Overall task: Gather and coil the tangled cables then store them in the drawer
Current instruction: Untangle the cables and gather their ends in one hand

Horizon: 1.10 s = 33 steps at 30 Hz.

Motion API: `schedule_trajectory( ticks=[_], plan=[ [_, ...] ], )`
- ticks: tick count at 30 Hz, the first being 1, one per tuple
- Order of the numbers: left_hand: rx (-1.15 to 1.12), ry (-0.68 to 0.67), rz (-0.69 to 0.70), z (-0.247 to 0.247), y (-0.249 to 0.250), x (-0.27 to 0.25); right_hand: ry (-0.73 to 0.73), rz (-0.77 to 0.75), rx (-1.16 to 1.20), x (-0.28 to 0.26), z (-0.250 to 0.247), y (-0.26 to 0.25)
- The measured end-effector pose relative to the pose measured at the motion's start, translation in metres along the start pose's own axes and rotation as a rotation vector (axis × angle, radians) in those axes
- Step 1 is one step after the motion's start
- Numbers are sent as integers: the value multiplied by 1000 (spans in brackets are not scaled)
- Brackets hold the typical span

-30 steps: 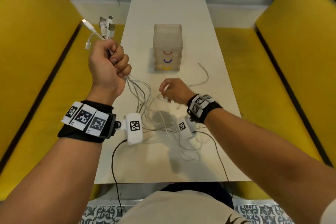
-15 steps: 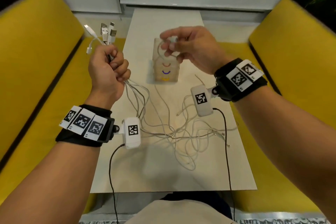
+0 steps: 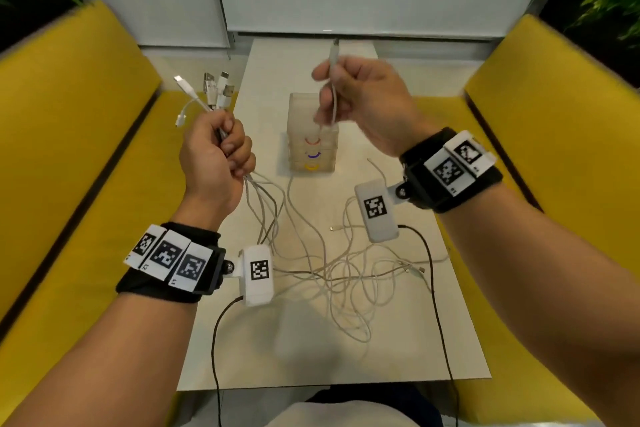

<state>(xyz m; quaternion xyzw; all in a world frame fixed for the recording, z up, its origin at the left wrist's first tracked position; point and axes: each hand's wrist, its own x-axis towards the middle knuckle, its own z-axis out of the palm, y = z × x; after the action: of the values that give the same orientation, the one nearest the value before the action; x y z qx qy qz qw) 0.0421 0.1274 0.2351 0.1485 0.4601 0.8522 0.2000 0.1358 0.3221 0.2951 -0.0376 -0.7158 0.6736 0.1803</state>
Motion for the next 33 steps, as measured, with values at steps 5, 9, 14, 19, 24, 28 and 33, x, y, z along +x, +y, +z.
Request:
schedule_trajectory(
  ticks=[5,9,14,19,24,28,33],
  plan=[
    [56,2,8,8,-10,-2,21,149,-72,-9,24,31],
    [140,-5,14,18,-17,-3,106,154,-169,-8,50,37],
    [263,128,63,20,-28,-4,267,-35,-401,-11,91,60],
    [319,233,63,1,-34,0,212,-114,-509,-26,120,86],
    [400,219,78,-3,-35,-1,267,-51,-333,-24,112,83],
    [365,93,12,10,-32,-5,333,23,-180,-17,102,75],
    [482,76,79,14,-28,0,263,40,-219,-8,88,60]
  ],
)
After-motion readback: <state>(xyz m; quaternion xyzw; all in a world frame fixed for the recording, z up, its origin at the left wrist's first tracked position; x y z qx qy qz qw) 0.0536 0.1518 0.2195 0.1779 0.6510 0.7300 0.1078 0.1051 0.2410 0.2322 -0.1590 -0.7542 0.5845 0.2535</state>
